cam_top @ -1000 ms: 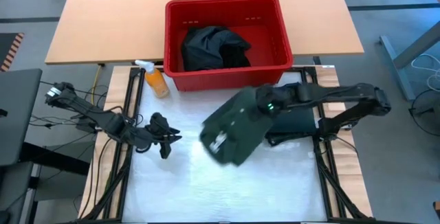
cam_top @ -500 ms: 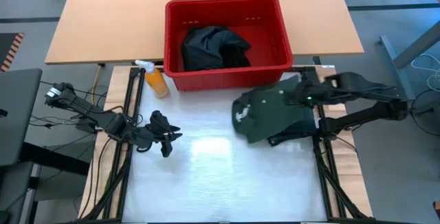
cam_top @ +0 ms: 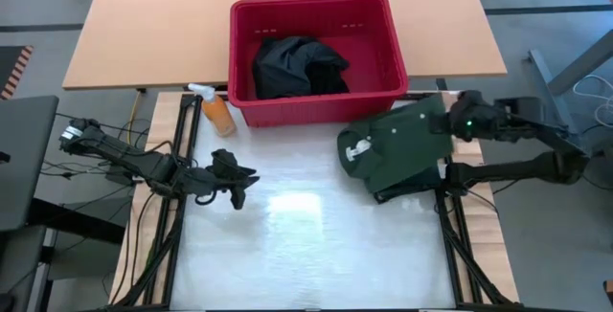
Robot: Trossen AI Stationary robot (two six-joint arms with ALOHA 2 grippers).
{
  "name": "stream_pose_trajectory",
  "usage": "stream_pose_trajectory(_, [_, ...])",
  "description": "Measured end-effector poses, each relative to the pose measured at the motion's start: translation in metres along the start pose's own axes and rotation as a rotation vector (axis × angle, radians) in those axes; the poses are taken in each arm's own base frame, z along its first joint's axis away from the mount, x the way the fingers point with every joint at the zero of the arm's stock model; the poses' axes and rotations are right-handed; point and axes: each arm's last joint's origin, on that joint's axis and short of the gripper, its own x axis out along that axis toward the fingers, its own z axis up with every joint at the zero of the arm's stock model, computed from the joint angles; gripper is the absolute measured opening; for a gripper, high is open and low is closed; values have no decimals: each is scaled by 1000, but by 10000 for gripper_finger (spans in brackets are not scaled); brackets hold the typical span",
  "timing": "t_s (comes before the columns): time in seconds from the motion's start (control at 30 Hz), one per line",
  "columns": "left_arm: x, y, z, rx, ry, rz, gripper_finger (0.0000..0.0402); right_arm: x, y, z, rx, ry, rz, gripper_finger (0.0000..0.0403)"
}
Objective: Fold Laundry from Bin
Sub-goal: Stack the green shirt on top of the blue pants
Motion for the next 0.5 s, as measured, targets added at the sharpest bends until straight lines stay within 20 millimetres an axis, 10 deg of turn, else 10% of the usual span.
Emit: stream_pose_trajectory(0.5, [0,-1,0,-85,4,-21,107,60,-17,-4,-134,147,-331,54])
